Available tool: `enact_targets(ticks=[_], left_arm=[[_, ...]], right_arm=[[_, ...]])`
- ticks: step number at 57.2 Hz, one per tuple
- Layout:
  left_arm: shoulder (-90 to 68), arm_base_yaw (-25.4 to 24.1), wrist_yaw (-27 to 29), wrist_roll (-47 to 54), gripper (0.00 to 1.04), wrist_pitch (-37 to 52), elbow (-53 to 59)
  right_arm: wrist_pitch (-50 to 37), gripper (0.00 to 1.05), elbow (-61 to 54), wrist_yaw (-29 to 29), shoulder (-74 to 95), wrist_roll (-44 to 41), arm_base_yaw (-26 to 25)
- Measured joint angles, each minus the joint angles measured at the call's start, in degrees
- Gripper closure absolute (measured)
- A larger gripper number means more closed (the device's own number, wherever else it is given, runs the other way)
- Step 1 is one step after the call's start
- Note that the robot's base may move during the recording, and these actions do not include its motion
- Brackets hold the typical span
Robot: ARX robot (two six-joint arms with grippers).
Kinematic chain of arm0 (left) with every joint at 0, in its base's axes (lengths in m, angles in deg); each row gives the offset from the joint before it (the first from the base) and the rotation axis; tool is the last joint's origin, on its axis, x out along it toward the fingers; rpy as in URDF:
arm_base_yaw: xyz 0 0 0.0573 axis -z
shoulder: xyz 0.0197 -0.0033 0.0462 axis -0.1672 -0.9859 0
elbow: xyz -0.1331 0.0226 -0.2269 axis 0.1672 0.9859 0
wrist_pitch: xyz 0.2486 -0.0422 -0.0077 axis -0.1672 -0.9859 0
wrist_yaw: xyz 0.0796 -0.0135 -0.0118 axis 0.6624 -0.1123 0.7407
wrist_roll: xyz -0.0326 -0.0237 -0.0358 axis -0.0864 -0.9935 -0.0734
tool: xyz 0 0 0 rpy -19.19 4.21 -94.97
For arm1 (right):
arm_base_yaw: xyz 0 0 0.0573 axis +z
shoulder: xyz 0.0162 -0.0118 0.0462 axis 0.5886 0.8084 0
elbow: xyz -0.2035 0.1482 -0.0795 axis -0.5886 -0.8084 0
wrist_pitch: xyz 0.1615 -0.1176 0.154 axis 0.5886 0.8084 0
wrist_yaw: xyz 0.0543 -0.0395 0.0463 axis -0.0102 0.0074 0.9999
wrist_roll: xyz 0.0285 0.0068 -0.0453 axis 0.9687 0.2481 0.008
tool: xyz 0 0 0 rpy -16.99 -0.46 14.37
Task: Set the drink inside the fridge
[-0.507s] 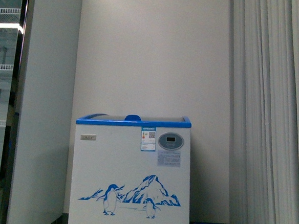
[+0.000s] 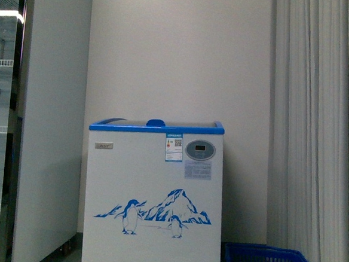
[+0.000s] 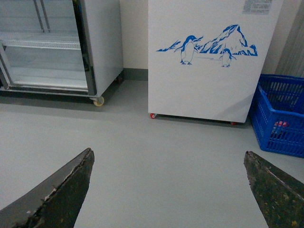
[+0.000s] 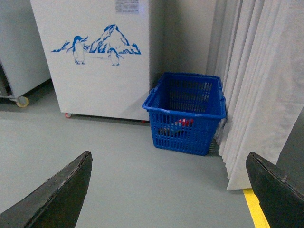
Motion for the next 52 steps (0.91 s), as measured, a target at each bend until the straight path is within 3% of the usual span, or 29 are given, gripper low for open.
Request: enact_targets(ticks=[52], left_arm=[[0.00, 0.00, -0.02, 0.00, 0.08, 0.00, 0.00]], right_arm=[[0.00, 0.08, 0.00, 0.04, 0.00, 0.00, 0.00]])
